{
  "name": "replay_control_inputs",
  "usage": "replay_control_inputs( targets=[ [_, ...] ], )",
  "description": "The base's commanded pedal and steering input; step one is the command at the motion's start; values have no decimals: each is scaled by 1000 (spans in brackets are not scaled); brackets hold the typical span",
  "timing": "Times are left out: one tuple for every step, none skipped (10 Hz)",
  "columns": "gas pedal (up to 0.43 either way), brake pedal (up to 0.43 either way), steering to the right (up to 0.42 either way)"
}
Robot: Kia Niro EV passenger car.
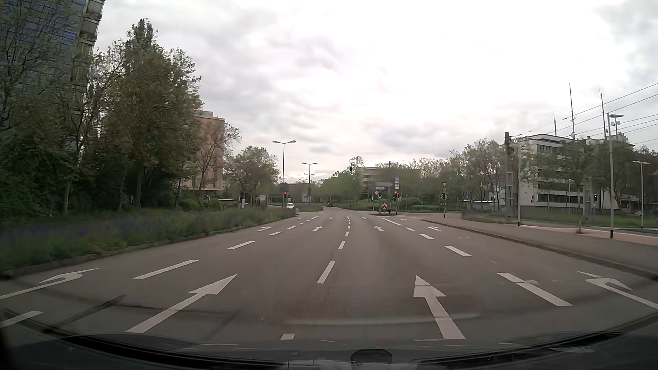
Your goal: Follow the waypoints while adhering to traffic rules and regulations
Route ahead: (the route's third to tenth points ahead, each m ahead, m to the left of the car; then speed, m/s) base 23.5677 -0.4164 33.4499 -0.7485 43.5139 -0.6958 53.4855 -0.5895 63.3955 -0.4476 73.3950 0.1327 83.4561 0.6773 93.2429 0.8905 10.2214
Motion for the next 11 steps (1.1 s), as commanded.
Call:
replay_control_inputs(
  targets=[
    [110,0,-11],
    [110,0,-10],
    [110,0,-9],
    [110,0,-9],
    [110,0,-8],
    [110,0,-8],
    [110,0,-8],
    [110,0,-6],
    [98,0,-5],
    [39,0,-5],
    [0,0,-5]
  ],
)
